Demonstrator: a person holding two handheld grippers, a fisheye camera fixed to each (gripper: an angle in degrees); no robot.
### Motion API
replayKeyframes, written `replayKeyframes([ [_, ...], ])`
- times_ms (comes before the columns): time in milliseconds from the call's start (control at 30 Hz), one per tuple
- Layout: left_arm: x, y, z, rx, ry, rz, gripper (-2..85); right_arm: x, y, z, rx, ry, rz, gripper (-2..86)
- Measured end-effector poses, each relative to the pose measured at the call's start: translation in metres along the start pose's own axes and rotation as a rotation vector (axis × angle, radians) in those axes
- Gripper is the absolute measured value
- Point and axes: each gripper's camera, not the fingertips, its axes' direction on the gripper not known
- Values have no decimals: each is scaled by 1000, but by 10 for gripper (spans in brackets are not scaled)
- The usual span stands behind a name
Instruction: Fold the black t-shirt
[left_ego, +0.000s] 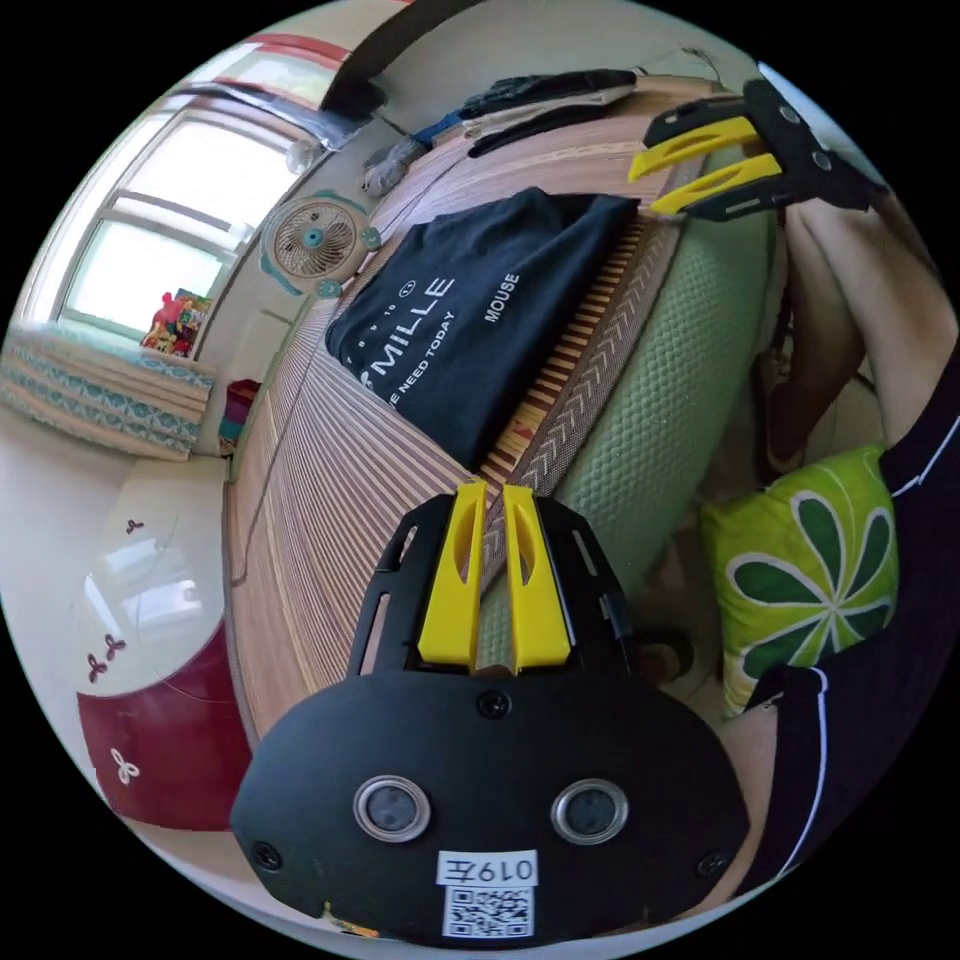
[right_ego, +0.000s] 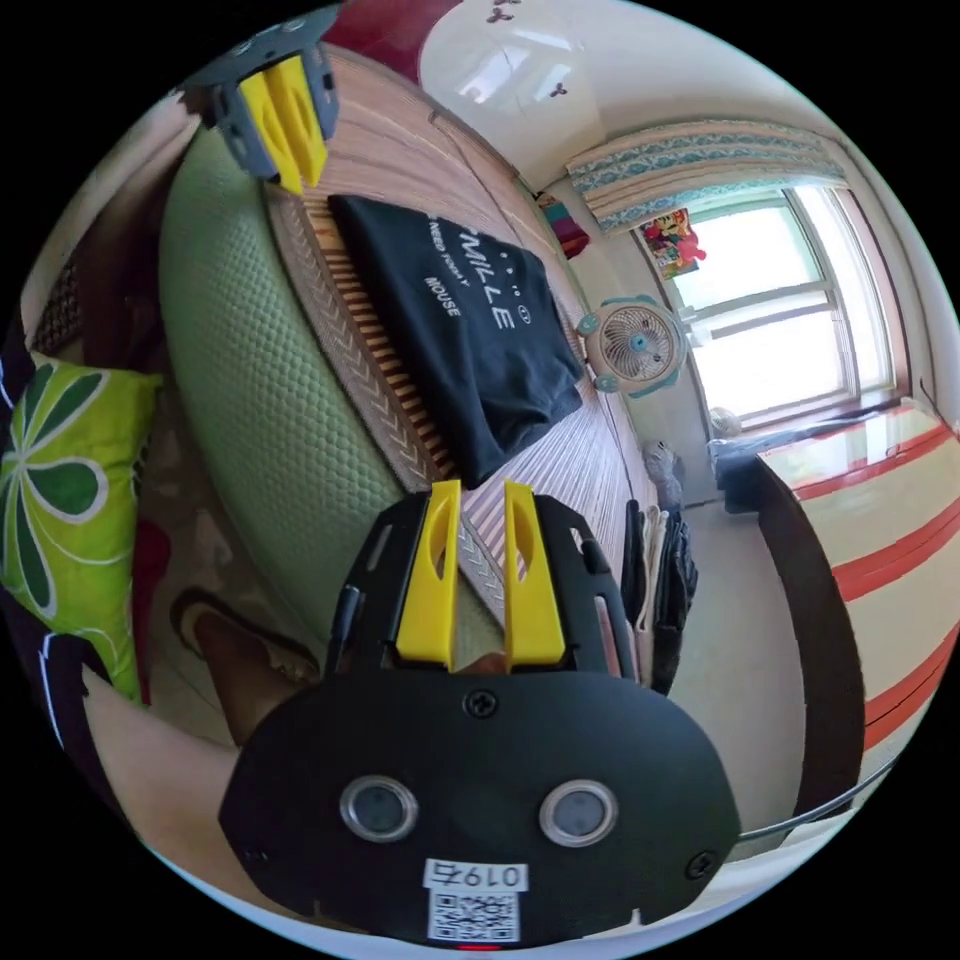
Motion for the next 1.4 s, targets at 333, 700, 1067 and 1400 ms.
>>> replayKeyframes([
  [333, -134, -25, 29, 277, 384, -420, 7, 170, 73, 120, 108, -532, 689, 25],
  [700, -210, -64, 94, 281, 488, -425, 6, 222, 141, 213, 134, -725, 814, 32],
  [1067, -229, -91, 131, 276, 634, -373, 8, 253, 164, 276, 144, -804, 788, 36],
  [1400, -243, -101, 155, 224, 644, -363, 8, 266, 174, 316, 101, -785, 754, -3],
])
